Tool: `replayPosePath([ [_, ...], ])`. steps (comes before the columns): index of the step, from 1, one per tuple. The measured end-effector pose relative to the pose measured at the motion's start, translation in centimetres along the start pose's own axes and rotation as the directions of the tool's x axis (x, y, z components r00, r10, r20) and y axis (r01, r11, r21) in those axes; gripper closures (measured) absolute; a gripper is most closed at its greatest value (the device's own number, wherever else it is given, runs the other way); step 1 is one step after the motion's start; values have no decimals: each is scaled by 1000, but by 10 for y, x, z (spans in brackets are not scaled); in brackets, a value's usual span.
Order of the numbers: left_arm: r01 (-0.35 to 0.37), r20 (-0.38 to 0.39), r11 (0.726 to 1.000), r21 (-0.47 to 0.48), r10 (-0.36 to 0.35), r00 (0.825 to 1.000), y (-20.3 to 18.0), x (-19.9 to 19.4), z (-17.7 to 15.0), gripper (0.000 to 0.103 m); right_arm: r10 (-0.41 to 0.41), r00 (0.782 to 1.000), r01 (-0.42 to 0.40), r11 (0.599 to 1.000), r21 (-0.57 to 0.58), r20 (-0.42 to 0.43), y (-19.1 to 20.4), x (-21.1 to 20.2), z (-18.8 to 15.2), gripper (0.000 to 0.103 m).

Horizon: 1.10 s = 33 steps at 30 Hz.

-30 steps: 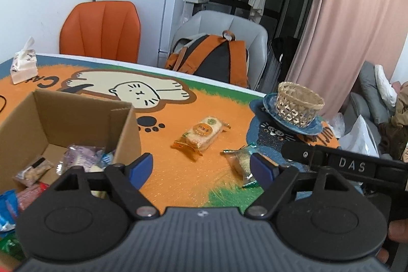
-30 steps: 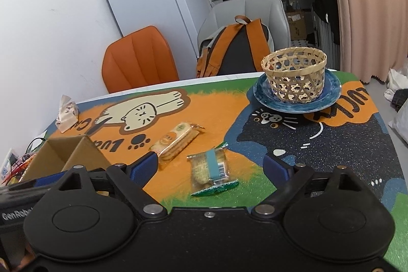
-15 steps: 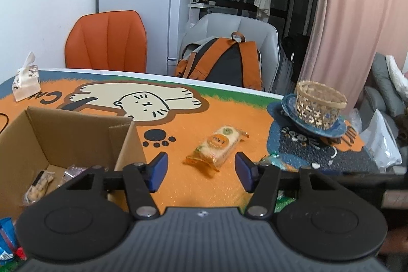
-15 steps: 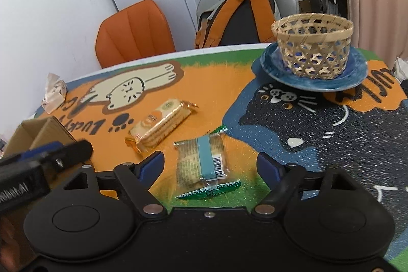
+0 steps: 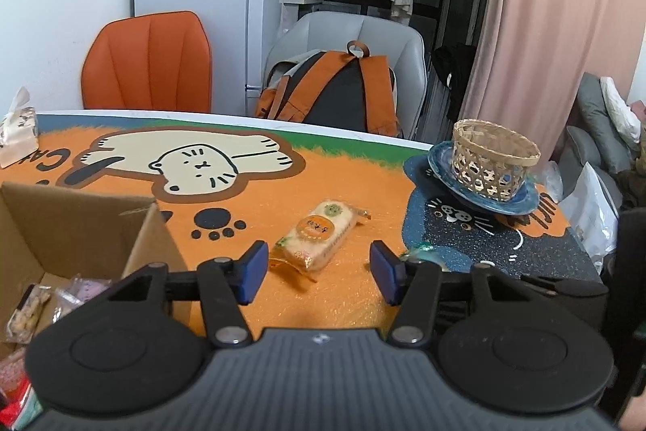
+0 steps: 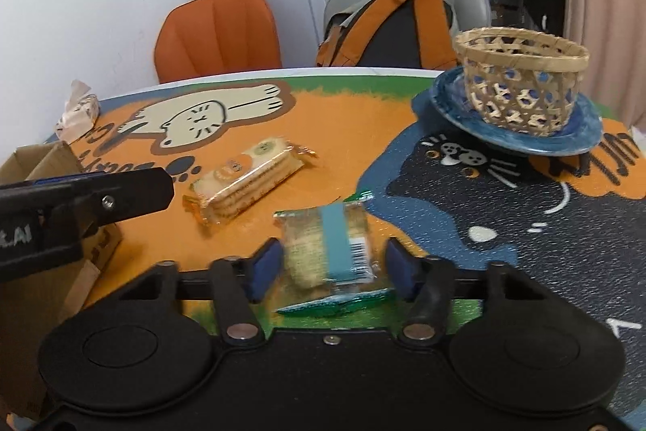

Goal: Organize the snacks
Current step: 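Grasp the orange-labelled cake with the left gripper while the right gripper grasps the blue-striped biscuit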

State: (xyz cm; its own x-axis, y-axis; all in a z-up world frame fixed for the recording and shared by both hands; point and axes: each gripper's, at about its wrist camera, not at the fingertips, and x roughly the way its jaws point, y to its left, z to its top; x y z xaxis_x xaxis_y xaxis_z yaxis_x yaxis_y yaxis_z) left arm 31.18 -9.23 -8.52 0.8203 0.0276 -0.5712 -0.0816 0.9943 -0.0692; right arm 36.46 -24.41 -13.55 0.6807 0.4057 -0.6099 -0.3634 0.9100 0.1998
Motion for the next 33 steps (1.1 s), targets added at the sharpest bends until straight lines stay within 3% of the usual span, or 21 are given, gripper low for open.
replayPosePath([
  [4,1,-29,1000,14,-1,1000,-4,14,4,48,21,1000,-21,1000,23,2,-8,-2,0,54],
  [16,-17,-103,997,74,25,994,-19,68,7,48,-81,996,79,993,84,27,-34,-6,1,54],
  [23,-59,-89,987,150,73,993,-28,91,11,48,-111,994,108,989,106,25,-41,-7,2,54],
  [28,-95,-101,991,99,105,989,-17,104,14,48,-120,992,116,987,112,25,-42,-7,2,54],
  [33,-114,-96,988,109,124,988,-16,109,6,47,-120,992,117,987,112,24,-41,-7,2,54],
])
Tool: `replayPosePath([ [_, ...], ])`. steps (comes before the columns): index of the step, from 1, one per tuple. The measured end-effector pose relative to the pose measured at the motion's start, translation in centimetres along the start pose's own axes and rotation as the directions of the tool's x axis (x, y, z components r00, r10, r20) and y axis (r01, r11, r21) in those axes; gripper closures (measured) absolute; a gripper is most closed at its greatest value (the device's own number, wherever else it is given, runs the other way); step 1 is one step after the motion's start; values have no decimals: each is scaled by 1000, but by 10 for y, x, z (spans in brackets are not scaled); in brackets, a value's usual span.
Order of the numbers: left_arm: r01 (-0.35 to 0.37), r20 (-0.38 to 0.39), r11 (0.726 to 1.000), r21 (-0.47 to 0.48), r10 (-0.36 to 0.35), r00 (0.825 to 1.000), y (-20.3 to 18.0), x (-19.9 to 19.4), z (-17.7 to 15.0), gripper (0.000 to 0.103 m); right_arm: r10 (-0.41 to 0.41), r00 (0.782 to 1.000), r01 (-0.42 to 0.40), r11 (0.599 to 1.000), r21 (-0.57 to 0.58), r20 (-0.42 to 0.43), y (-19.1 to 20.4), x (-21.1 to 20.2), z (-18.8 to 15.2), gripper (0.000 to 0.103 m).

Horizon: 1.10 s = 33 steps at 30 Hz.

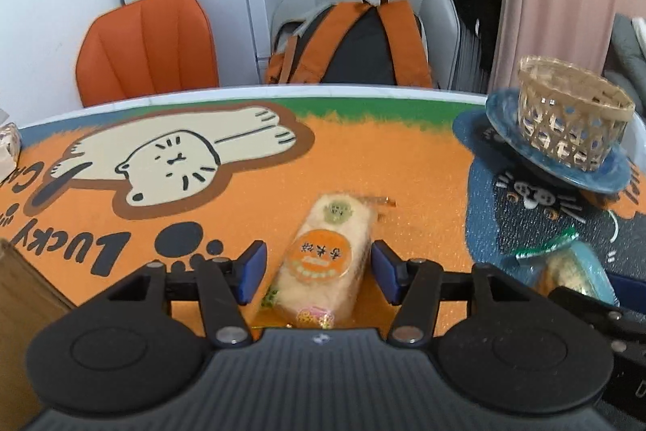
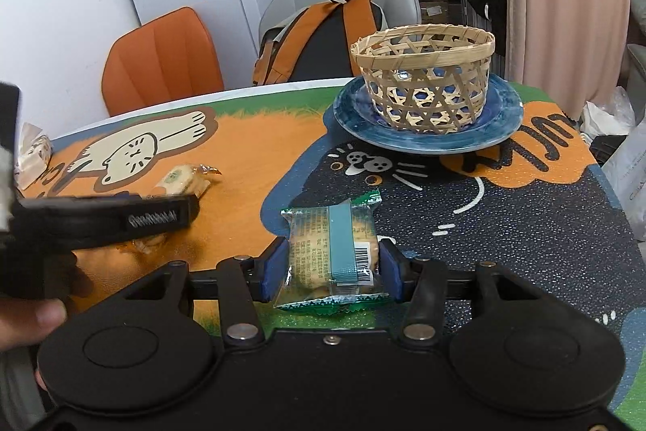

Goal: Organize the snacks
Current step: 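Grasp the orange-labelled cake with the left gripper while the right gripper grasps the blue-striped biscuit, then carry the cake and biscuit pack over the box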

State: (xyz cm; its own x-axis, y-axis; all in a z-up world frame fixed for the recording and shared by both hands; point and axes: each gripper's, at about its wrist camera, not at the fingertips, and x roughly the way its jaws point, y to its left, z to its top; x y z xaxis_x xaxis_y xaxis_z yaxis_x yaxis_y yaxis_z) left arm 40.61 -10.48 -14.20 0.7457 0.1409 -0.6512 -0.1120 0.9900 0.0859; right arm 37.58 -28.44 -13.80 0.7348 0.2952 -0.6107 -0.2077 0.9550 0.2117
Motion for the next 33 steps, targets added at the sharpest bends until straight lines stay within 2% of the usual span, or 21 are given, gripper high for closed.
replayPosePath([
  [2,12,3,1000,-12,-12,1000,1,-3,-2,52,0,1000,0,1000,2,-1,-1,0,0,54],
  [3,26,2,999,-21,-26,1000,2,-4,-3,65,0,1000,0,1000,4,-1,-1,0,1,54],
  [4,41,1,999,-20,-41,999,1,-6,-3,69,0,1000,0,1000,4,-1,-1,0,1,54],
  [7,33,2,999,-1,-33,999,-4,-13,-8,69,-7,1000,7,1000,-3,0,0,1,0,54],
  [13,75,-6,996,-50,-75,997,-1,-39,-22,69,8,1000,-8,1000,-9,4,4,-6,-3,54],
  [23,98,79,987,-130,-88,993,26,-110,-21,69,92,994,-92,996,6,54,23,-36,3,54],
  [33,144,181,972,-184,-110,977,55,-169,-14,69,146,980,-145,989,-16,136,51,-82,16,54],
])
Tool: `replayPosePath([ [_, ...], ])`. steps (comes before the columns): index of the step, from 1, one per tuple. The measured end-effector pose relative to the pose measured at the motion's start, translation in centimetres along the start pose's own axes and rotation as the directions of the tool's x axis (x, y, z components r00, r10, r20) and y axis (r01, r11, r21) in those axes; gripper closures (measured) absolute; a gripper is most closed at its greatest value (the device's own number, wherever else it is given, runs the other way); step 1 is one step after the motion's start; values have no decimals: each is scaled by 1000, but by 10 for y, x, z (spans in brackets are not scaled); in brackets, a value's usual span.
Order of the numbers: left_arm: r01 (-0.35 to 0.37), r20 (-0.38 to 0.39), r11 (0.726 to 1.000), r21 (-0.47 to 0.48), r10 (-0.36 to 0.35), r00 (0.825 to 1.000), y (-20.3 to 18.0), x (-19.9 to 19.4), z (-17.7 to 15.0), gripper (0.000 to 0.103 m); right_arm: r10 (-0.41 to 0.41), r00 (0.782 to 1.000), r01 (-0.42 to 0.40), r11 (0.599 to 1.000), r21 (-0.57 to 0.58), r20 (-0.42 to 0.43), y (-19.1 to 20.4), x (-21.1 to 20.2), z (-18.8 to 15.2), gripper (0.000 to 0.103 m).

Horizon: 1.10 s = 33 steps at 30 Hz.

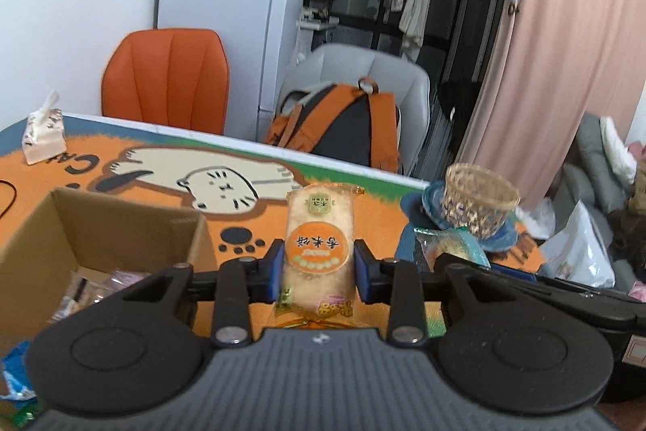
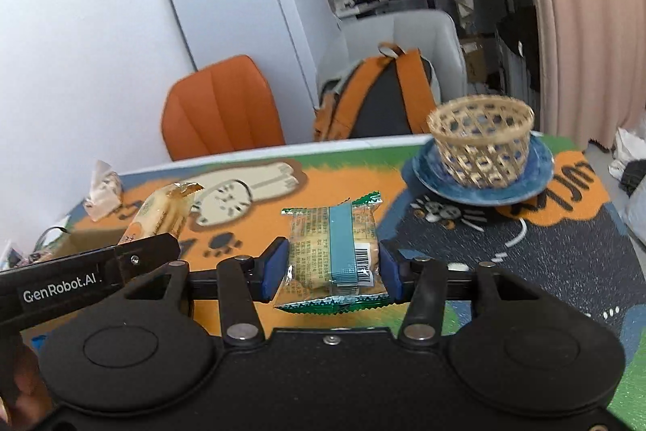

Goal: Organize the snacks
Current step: 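Carry the cake and biscuit pack over the box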

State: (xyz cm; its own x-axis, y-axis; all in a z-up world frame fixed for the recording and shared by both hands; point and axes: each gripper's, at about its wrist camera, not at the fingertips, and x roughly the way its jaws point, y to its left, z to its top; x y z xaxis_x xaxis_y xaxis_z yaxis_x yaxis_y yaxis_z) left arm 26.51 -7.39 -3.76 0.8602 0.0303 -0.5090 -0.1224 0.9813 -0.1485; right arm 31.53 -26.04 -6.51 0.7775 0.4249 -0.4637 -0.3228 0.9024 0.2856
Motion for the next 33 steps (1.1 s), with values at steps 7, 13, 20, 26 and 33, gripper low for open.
replayPosePath([
  [7,-3,42,999,-53,5,999,28,-27,8,69,23,999,-22,999,-48,26,32,-15,7,54],
  [13,-4,58,995,-98,10,998,55,-42,8,69,34,999,-31,995,-91,33,59,-20,8,54],
  [20,0,54,990,-141,8,999,85,-47,9,69,51,998,-47,992,-117,31,85,-16,5,54],
  [26,-15,47,984,-179,24,999,113,-45,8,69,63,998,-60,988,-142,16,108,-7,4,54],
  [33,-25,27,976,-218,31,999,144,-38,9,69,74,997,-74,984,-163,-5,134,4,1,54],
])
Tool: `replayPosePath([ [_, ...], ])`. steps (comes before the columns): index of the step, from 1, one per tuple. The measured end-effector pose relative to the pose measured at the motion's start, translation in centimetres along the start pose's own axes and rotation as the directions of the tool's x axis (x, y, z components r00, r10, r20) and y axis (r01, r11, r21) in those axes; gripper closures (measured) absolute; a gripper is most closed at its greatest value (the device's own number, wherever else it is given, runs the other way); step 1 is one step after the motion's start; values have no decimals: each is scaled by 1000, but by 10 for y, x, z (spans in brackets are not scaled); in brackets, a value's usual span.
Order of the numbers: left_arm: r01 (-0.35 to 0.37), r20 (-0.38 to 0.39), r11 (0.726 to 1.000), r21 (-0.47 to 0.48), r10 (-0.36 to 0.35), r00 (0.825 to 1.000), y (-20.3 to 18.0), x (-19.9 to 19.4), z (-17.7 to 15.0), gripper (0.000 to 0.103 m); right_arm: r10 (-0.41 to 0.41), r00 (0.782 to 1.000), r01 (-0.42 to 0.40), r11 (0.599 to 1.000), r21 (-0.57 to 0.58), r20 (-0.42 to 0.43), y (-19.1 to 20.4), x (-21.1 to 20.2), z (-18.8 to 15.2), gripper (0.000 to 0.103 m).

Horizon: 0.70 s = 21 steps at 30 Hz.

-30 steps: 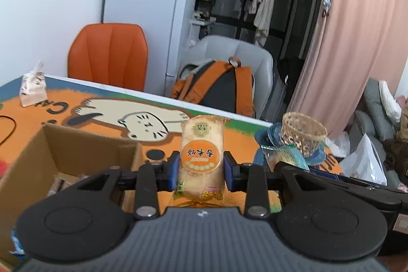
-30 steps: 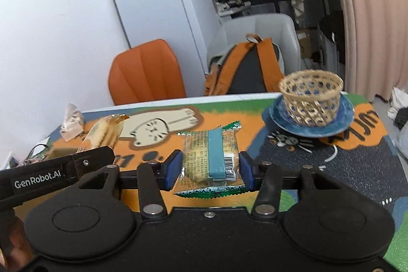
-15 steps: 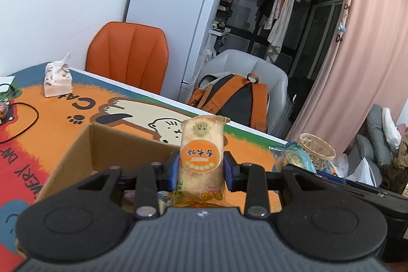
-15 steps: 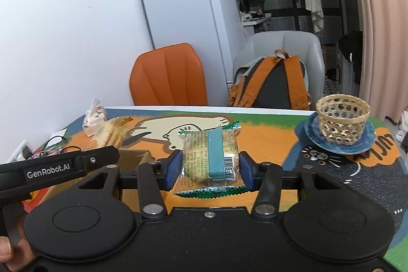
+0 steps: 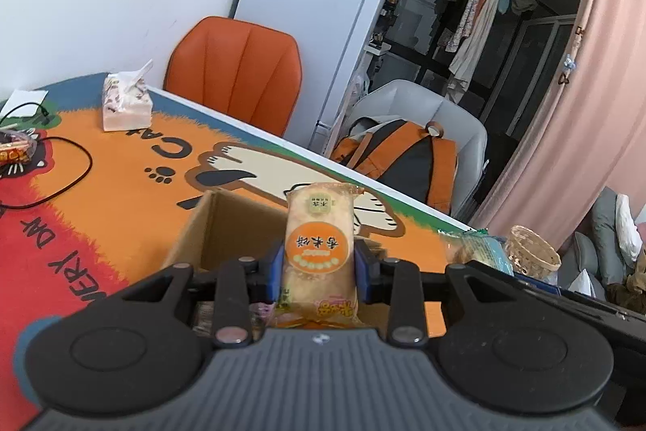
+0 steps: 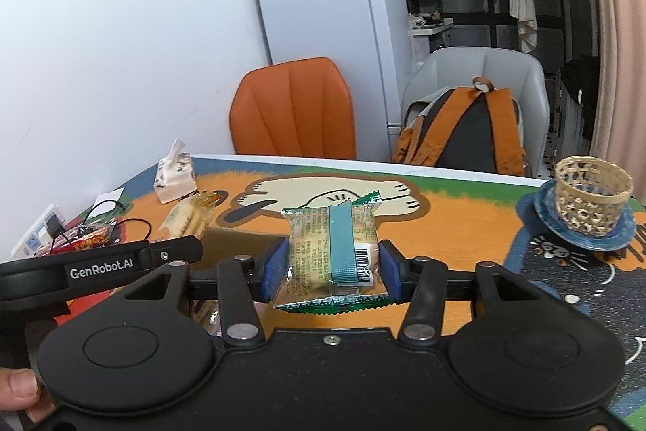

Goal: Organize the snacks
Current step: 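Carry the cake and biscuit pack over the box, then open both grippers to drop the snacks into the box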

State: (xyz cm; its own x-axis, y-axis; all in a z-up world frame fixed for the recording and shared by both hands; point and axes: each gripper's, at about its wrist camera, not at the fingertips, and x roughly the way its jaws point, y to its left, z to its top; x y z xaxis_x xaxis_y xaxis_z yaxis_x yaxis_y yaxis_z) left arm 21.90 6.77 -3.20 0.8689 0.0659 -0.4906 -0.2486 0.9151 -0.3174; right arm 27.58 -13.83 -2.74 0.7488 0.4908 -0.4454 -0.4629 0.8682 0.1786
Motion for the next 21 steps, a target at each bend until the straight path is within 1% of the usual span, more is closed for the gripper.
replayPosePath([
  [7,3,-12,1000,-14,-3,1000,15,10,6,69,12,1000,-12,999,-30,-12,22,7,4,54],
  [9,-15,-8,1000,-24,15,1000,20,13,6,69,17,1000,-18,999,-37,-16,27,9,4,54],
  [10,-33,-1,999,-22,33,999,23,14,6,66,19,1000,-20,999,-41,-19,30,11,5,54],
  [12,-59,-7,998,-24,59,998,29,15,7,65,25,999,-26,998,-50,-24,35,13,5,54],
  [13,-62,-13,997,-34,62,998,32,15,8,64,31,999,-32,998,-54,-27,38,14,5,54],
  [15,-66,-15,997,-47,65,998,39,13,9,59,44,998,-46,997,-56,-34,43,17,5,54],
  [19,-70,-4,996,-46,69,998,48,2,10,55,68,996,-71,995,-70,-51,57,23,3,54],
  [20,-81,-2,996,-49,81,997,50,-1,10,50,75,996,-79,994,-74,-56,61,24,2,54],
  [21,-89,1,995,-54,90,996,53,-4,10,48,79,995,-83,994,-77,-60,64,25,2,54],
])
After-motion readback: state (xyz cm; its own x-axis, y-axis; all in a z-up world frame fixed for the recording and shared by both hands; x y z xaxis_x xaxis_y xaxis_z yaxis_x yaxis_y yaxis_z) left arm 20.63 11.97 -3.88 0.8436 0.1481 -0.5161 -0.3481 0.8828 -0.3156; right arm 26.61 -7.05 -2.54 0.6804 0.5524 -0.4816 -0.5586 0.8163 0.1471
